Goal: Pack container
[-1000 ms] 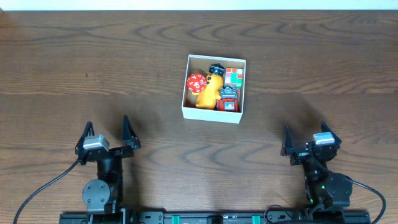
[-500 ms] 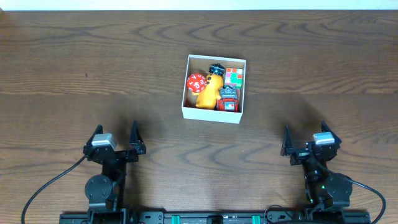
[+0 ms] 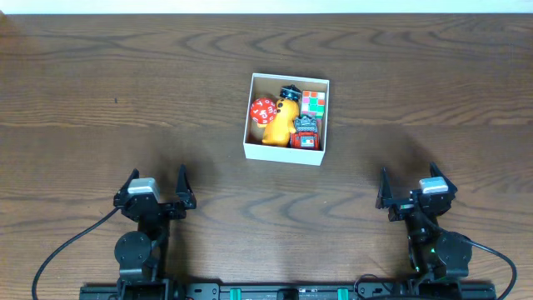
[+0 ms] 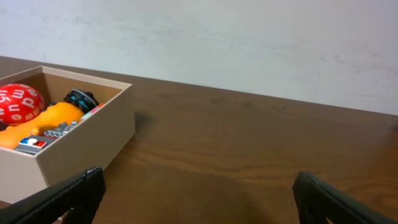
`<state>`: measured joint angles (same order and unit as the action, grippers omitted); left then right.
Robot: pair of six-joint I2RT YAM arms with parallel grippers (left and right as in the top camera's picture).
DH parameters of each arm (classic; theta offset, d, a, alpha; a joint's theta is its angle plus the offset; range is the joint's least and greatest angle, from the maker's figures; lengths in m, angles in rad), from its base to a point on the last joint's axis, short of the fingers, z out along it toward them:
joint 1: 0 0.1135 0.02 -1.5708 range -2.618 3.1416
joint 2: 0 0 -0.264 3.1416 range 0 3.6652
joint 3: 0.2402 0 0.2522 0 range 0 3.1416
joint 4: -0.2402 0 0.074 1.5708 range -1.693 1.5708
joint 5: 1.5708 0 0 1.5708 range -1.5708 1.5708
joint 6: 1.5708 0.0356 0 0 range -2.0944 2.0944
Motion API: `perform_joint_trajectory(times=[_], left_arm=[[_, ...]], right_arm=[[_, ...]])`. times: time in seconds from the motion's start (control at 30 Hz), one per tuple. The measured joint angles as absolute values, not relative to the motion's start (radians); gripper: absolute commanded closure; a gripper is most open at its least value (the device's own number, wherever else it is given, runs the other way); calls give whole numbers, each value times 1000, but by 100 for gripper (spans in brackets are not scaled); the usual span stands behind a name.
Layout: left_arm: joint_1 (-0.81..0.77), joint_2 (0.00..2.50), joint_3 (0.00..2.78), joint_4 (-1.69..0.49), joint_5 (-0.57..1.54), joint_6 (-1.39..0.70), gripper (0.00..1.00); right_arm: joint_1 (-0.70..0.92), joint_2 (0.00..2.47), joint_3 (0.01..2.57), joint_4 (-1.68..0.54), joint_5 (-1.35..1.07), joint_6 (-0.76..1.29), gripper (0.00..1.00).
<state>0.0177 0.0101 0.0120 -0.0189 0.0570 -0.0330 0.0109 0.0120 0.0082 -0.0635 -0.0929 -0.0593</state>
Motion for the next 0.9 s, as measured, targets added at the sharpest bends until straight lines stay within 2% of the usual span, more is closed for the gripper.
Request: perform_joint_trajectory(times=[0.9], left_arm=[[18, 10, 12, -19, 57, 9, 2]], right_arm=[[11, 12, 8, -64, -93, -59, 1]])
